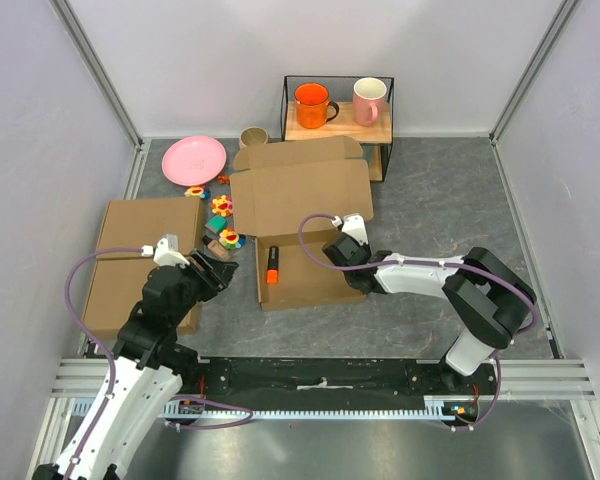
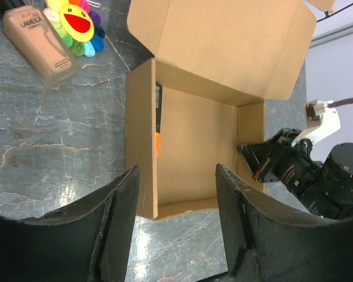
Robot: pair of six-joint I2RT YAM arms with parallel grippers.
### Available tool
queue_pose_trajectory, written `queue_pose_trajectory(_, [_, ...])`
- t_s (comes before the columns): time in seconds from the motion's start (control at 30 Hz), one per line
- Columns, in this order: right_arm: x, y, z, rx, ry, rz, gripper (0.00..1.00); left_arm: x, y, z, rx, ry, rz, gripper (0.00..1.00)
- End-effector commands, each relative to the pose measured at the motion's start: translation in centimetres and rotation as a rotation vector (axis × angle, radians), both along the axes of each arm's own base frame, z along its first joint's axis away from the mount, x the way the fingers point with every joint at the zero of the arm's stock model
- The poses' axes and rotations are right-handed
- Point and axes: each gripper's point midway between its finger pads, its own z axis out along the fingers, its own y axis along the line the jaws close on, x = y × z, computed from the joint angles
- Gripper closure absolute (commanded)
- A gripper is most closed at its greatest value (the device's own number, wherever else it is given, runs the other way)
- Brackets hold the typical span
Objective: Fold the paper box
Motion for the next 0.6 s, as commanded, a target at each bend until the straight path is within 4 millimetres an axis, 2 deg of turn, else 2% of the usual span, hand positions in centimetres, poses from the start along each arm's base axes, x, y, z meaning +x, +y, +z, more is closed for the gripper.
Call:
queue_pose_trajectory(0.0, [-3.1,-0.7,-1.3,-0.002,0.097,-0.048,1.00,1.5,-0.3,0.9,0.007,-0.037,0.004,0.38])
queue_pose_trajectory(0.1, [-4.4,-1.1,-1.8,0.014,0.117,-0.102,1.00,2.5,0.1,0.4,0.030,-0.026,0.037,0.38])
queue_pose_trajectory(0.23, [-6.1,-0.6,-2.5,0.113,0.150,-0.156,1.00,4.5,0.7,0.8,0.057,-0.042,0.101,0.38])
queue_pose_trajectory(0.3, [-6.7,-0.8,-2.7,0.131,0.158,-0.155,1.00,5.0,0.8,1.7,0.073,-0.054,0.107,0.38])
queue_pose_trajectory(0.33, [-6.9,-0.8,-2.3,0.148,0.151,-0.159,1.00,5.4,0.8,1.5,0.099,-0.042,0.104,0.37])
queue_pose_trajectory(0.37, [-7.2,-1.1,-2.4,0.147,0.152,-0.158,1.00,5.6,0.8,2.4,0.100,-0.056,0.102,0.38])
queue_pose_trajectory(0.4, [-7.1,-1.2,-2.1,0.152,0.142,-0.160,0.96,5.8,0.7,2.6,0.105,-0.059,0.100,0.38])
queue_pose_trajectory(0.43, [-6.8,-1.2,-1.3,0.168,0.119,-0.161,0.80,5.9,0.7,2.8,0.109,-0.060,0.102,0.38])
queue_pose_trajectory(0.5, [-6.5,-1.2,-0.4,0.171,0.096,-0.153,0.67,6.0,0.8,3.0,0.109,-0.066,0.106,0.37])
queue_pose_trajectory(0.53, [-6.1,-0.9,0.7,0.188,0.074,-0.151,0.55,6.0,0.9,3.1,0.110,-0.071,0.108,0.37])
queue_pose_trajectory(0.57, [-6.0,-1.3,1.2,0.168,0.062,-0.151,0.50,6.0,0.9,3.2,0.110,-0.075,0.108,0.37])
